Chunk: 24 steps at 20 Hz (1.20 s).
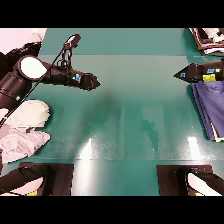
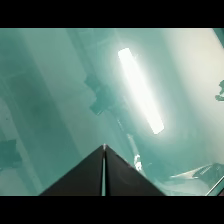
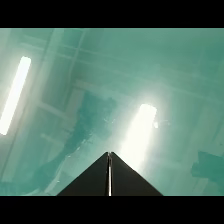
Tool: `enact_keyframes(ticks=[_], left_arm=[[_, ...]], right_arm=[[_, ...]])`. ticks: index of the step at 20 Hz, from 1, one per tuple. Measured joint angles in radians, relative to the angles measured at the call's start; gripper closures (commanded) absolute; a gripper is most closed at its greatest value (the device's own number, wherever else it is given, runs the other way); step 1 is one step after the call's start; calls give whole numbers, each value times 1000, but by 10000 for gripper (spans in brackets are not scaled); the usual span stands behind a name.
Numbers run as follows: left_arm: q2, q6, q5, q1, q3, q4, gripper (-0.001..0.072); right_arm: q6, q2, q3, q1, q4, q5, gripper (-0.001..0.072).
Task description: Fold the shirts.
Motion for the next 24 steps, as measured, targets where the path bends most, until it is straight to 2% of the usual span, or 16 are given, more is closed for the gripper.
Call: enact_keyframes(ticks=[19, 24], left_arm=[[1, 0, 24, 3, 2, 3, 683], [81, -3, -71, 145, -10, 101, 683]], right_arm=[[0, 0, 0, 0, 1, 0, 694], [0, 0, 0, 0, 1, 5, 693]])
